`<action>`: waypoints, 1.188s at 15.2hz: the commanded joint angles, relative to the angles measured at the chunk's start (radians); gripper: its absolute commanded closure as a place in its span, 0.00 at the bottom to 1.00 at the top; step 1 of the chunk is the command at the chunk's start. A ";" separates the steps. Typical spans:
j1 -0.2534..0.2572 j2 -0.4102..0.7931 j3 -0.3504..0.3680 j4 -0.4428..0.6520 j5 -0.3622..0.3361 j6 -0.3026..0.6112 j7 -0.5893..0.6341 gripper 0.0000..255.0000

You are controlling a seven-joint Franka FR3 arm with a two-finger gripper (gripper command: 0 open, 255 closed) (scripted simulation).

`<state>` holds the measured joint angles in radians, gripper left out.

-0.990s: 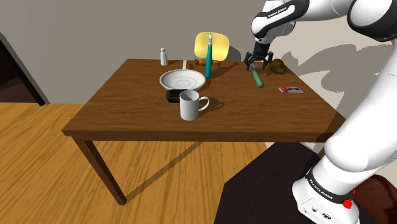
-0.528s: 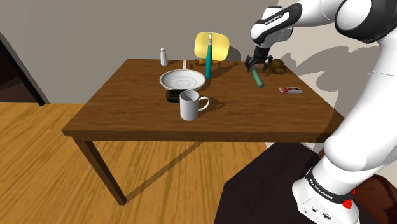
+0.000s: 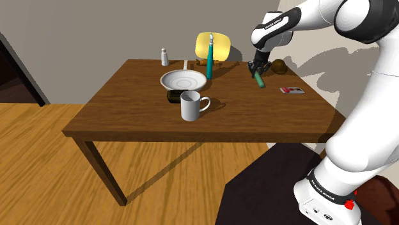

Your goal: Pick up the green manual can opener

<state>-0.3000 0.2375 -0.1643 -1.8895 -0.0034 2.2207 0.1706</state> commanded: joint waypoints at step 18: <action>0.002 -0.051 -0.002 0.097 -0.008 -0.148 0.001 1.00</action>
<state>-0.2975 0.1892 -0.1663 -1.8035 -0.0115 2.0866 0.1722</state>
